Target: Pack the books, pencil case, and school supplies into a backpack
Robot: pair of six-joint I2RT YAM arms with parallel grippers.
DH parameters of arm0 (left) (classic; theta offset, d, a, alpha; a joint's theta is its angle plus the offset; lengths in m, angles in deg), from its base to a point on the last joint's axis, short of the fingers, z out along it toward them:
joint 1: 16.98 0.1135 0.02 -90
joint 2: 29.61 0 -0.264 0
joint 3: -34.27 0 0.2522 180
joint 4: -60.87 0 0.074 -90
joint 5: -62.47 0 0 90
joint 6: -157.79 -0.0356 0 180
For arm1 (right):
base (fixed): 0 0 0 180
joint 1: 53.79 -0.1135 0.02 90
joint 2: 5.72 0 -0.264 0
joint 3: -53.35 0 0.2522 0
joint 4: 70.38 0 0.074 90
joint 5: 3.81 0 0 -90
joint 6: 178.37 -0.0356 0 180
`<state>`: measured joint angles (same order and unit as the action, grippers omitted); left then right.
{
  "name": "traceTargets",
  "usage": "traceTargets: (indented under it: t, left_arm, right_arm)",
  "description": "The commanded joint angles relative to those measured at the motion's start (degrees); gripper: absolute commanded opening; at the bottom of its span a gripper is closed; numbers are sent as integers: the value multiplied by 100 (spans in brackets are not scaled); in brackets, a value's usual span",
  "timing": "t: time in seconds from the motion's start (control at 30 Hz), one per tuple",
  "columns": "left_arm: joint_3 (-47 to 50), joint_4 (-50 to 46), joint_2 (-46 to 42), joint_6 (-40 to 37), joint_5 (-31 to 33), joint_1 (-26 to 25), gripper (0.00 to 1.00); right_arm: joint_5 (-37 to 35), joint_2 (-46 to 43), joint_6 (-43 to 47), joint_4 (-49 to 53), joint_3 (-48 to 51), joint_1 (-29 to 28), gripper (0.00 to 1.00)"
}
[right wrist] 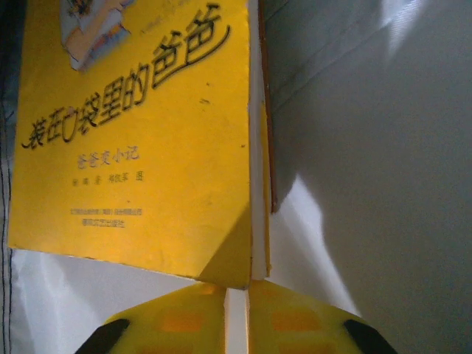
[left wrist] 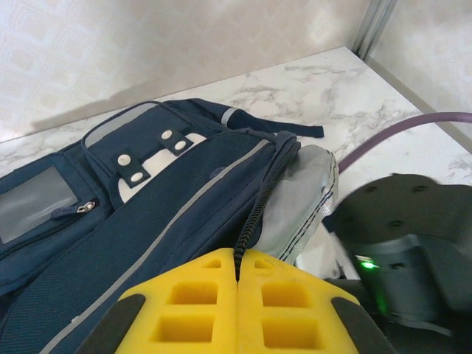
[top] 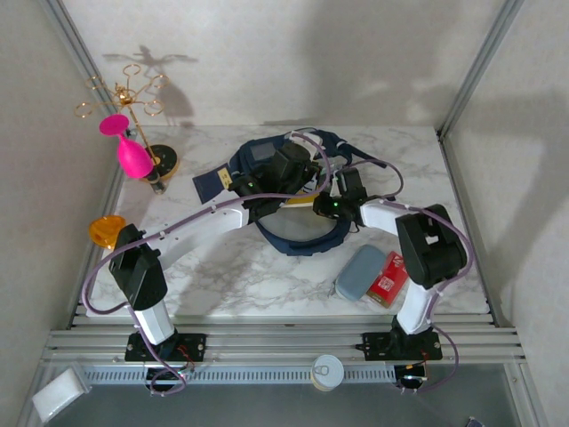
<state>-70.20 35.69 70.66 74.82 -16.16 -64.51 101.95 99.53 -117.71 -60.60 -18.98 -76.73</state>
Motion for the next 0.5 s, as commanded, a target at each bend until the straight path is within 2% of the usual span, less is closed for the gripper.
traceTargets:
  t: [0.0,0.13,0.33,0.37,0.47]
  left_arm:
    - [-29,377,-136,198,61,-27,0]
    - [67,338,-173,334,206,22,0]
    - [443,382,-235,612,-193,111,0]
    - [536,403,-223,709,-373,121,1]
    - [674,257,-150,943,-983,130,12]
  right_arm:
    - [145,301,-239,-590,-510,-42,11]
    - [85,-225,-206,-673,-91,-32,14]
    - [-309,-2023,-151,124,1110,146,19]
    - [-416,-2358,-143,337,1252,175,21]
    - [-1118,-3336,-176,1251,1339,200,26]
